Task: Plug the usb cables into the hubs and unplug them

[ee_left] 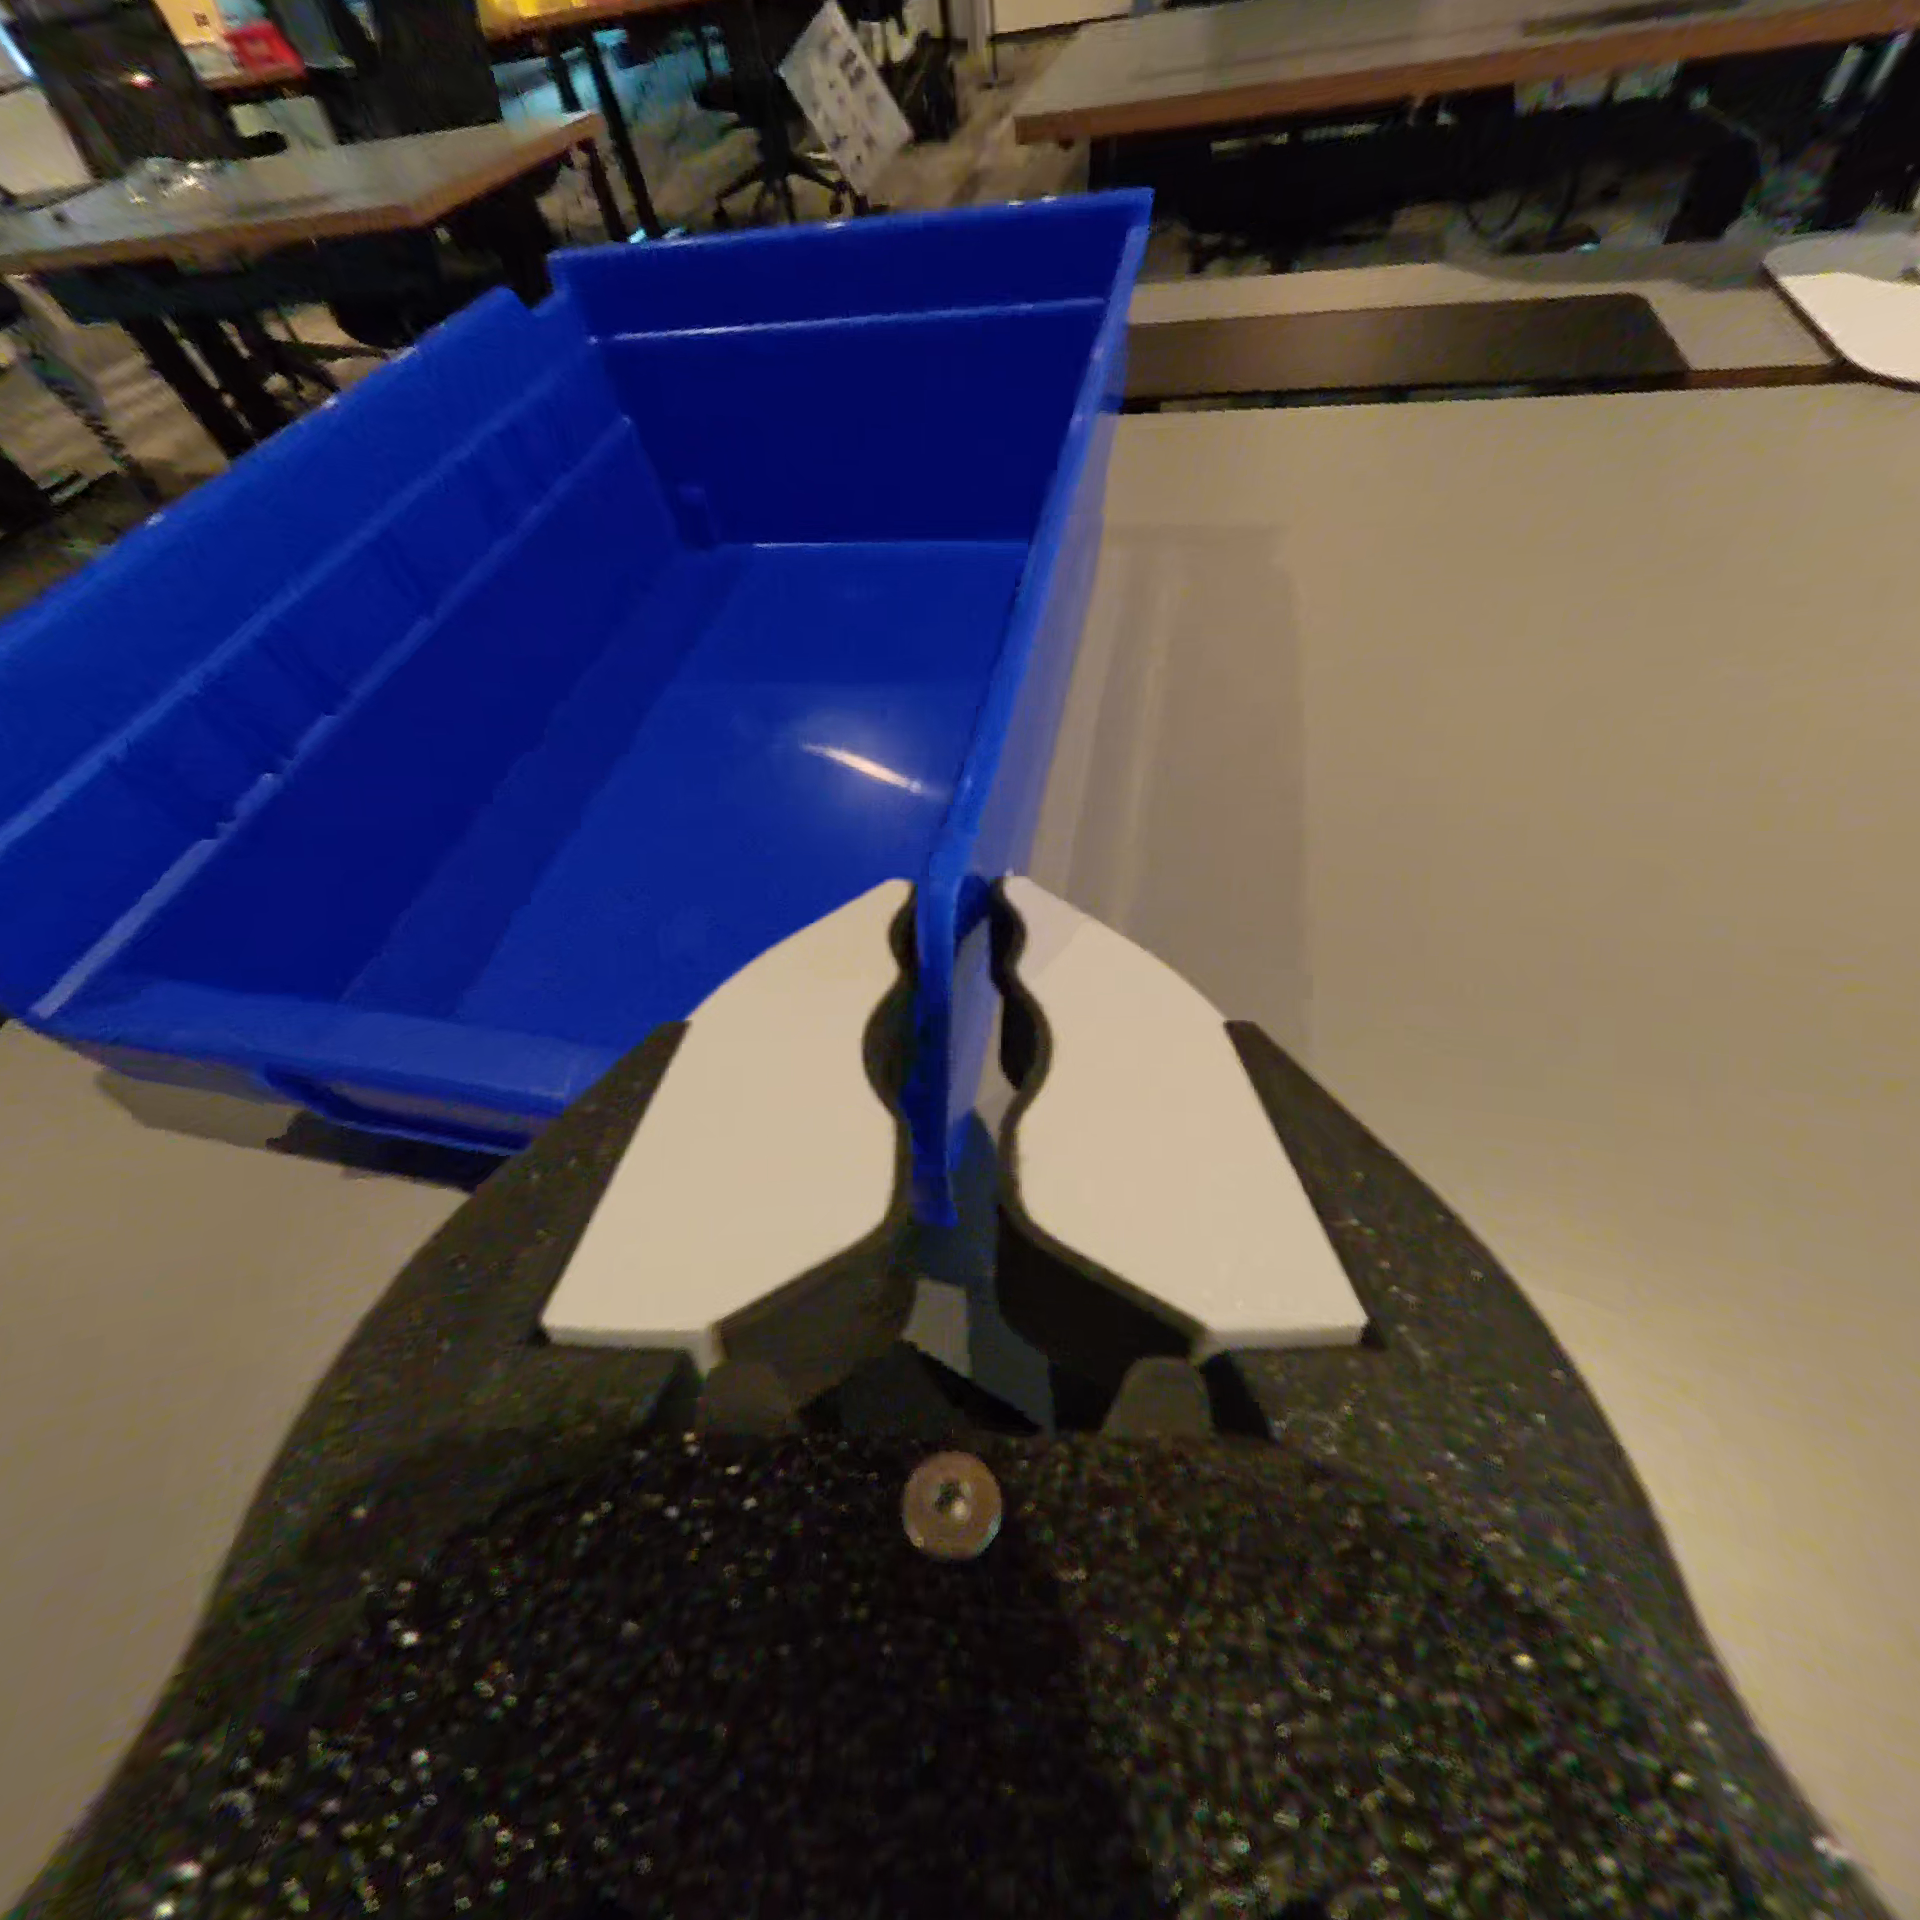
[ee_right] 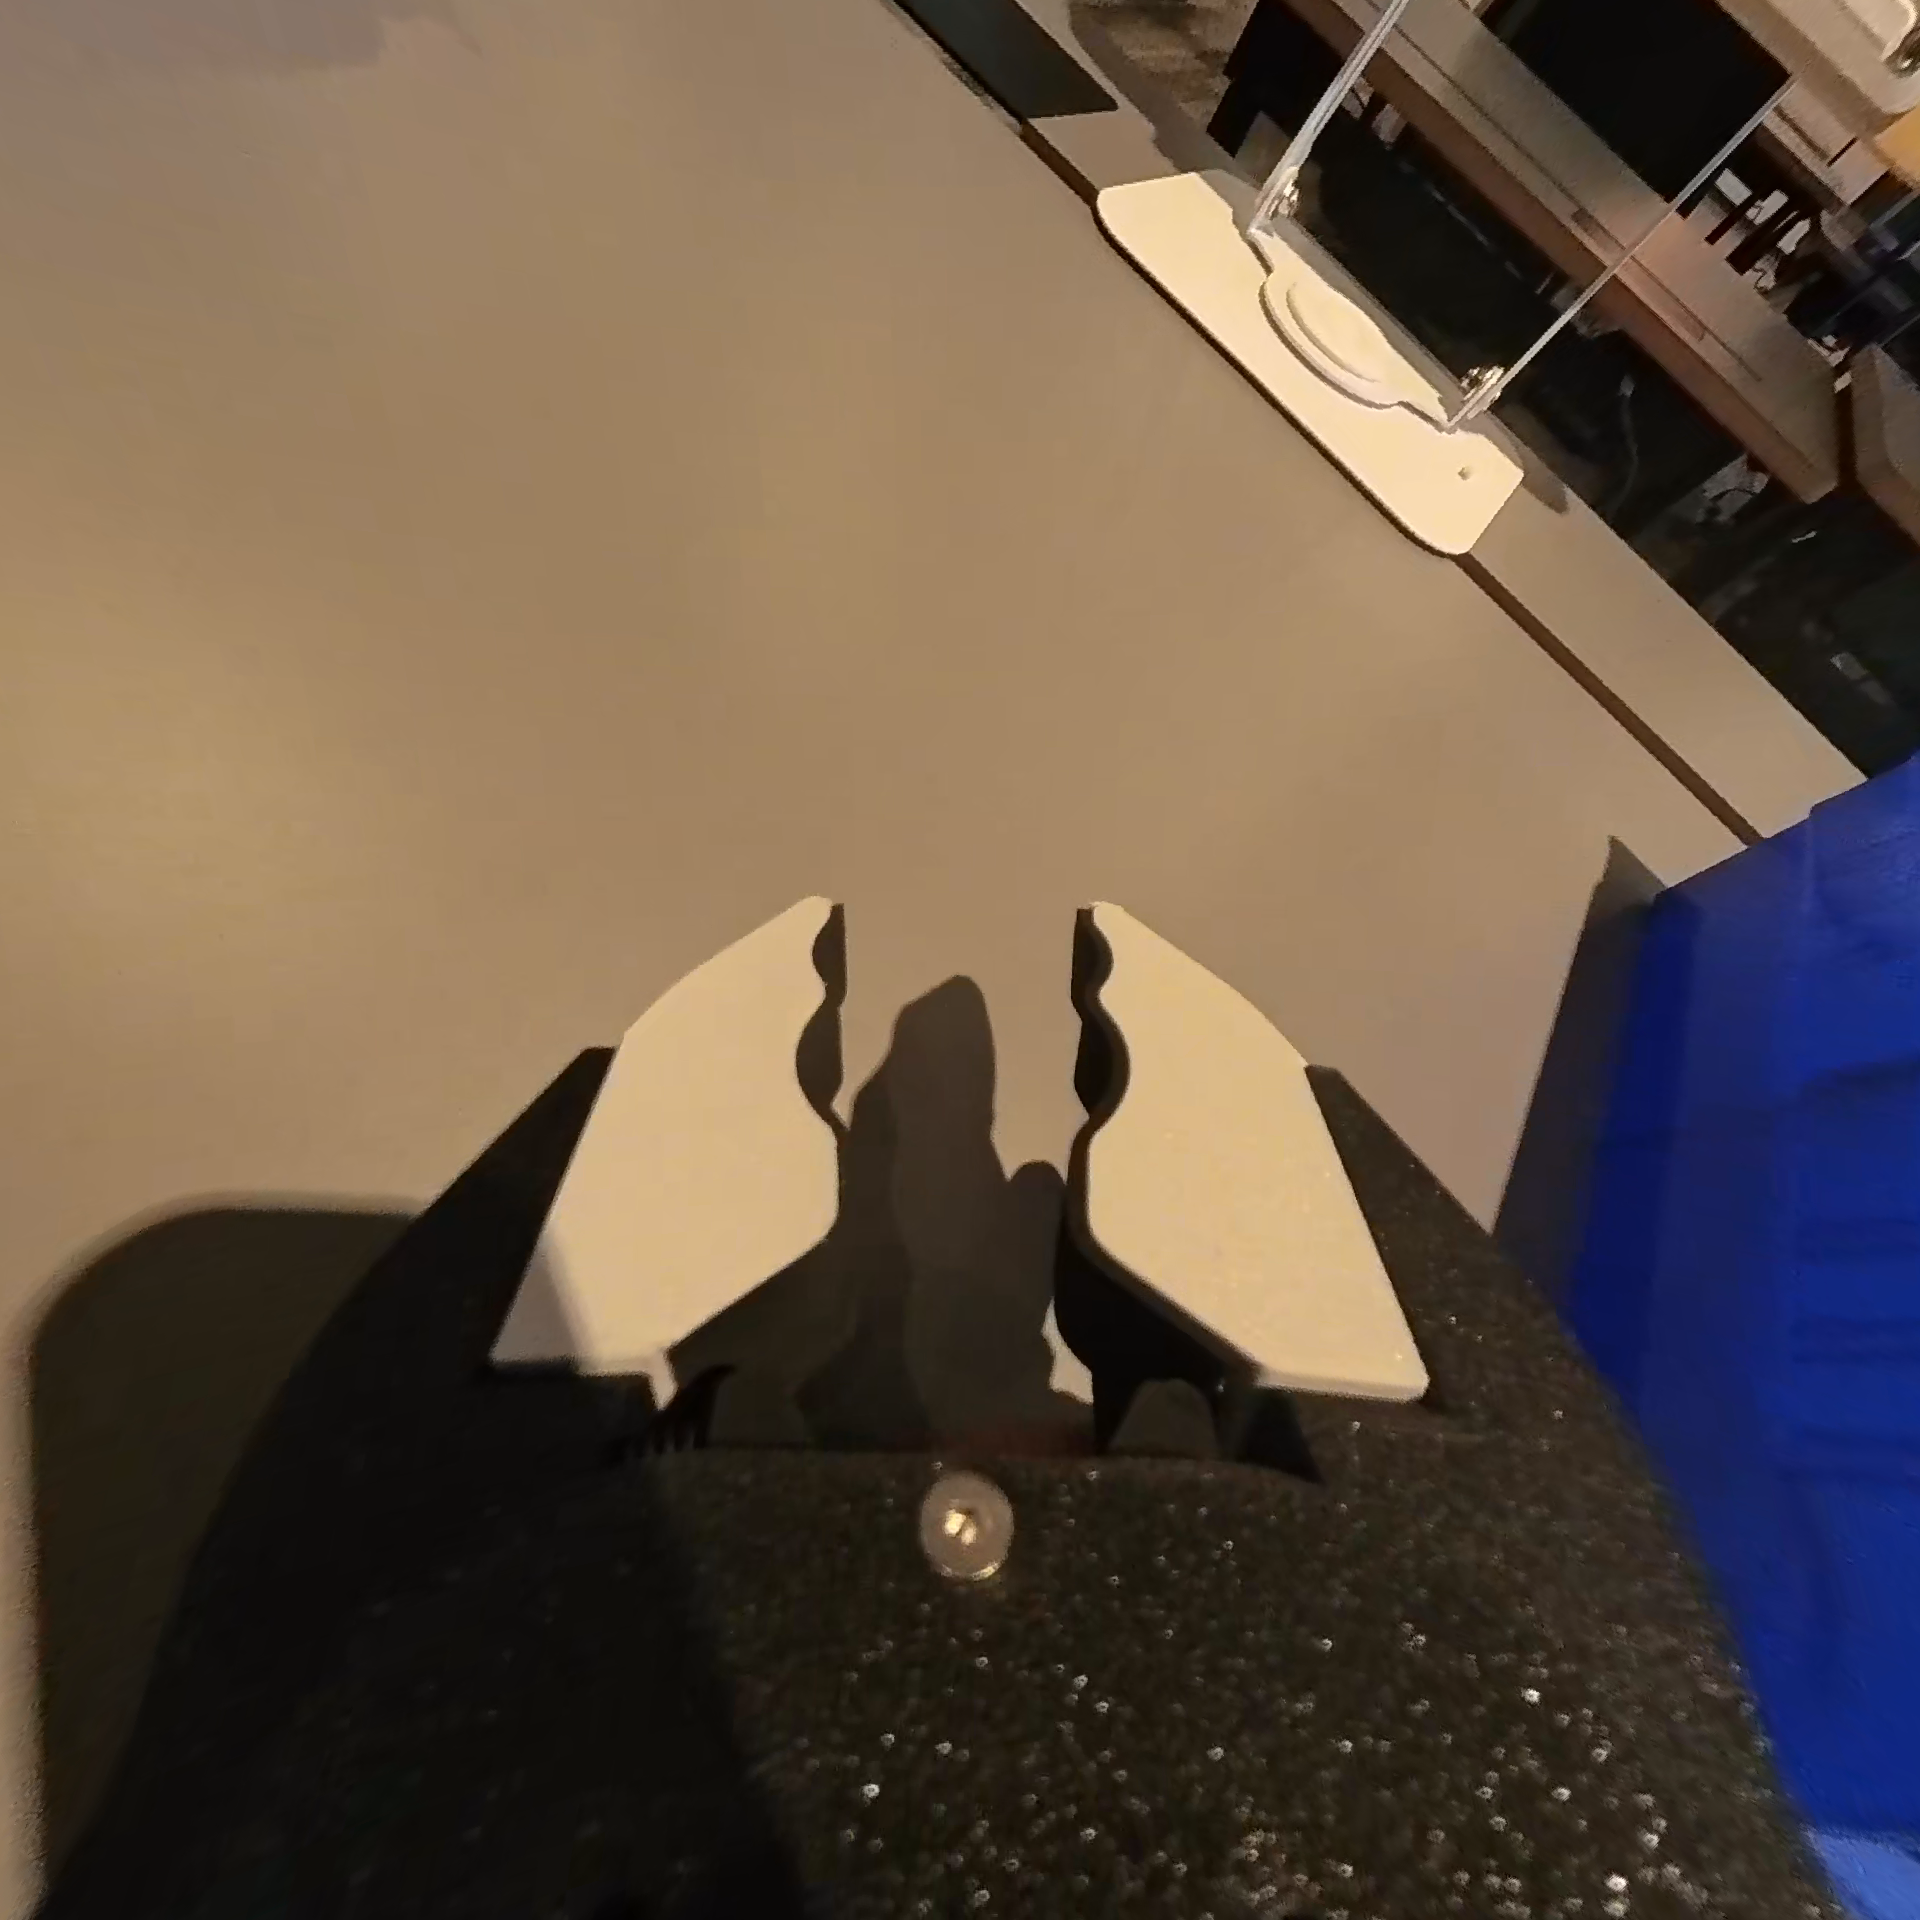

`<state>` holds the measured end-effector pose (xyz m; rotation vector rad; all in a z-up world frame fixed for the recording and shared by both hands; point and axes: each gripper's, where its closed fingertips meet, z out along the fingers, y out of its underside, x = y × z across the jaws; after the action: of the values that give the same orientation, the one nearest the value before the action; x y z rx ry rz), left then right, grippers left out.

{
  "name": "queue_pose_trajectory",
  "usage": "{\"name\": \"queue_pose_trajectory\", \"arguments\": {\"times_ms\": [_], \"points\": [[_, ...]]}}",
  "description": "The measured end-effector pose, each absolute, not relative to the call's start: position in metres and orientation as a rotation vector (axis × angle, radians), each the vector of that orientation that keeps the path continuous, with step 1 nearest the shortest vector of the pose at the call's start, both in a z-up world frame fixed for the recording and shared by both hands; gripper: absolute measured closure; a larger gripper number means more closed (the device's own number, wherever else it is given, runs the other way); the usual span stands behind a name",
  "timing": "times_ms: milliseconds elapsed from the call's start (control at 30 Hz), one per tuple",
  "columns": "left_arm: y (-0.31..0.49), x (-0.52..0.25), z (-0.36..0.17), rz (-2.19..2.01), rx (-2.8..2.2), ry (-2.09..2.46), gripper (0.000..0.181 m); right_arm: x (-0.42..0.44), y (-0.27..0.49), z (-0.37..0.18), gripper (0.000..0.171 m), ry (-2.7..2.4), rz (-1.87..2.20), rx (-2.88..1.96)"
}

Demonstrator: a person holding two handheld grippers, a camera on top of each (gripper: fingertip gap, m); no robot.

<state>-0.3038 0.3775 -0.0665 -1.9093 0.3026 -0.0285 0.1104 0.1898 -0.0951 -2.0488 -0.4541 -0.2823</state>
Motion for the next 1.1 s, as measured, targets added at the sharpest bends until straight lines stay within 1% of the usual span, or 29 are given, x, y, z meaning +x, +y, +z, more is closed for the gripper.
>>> {"name": "queue_pose_trajectory", "arguments": {"times_ms": [133, 433, 767, 1100], "points": [[0.373, -0.293, -0.066, -0.044, -1.883, 0.392, 0.176, 0.11, 0.19, -0.095, 0.129, -0.455, -0.278, -2.05], [0.357, -0.261, -0.065, -0.009, -1.773, 0.657, 0.176, 0.11, 0.19, -0.096, 0.129, -0.458, -0.275, -2.052], [0.329, -0.23, -0.065, -0.232, -1.664, 0.917, 0.177, 0.11, 0.19, -0.095, 0.129, -0.45, -0.255, -2.05], [0.274, -0.201, -0.066, -0.505, -1.429, 1.28, 0.176, 0.124, 0.189, -0.083, 0.13, -0.316, -0.148, -2.012]]}}
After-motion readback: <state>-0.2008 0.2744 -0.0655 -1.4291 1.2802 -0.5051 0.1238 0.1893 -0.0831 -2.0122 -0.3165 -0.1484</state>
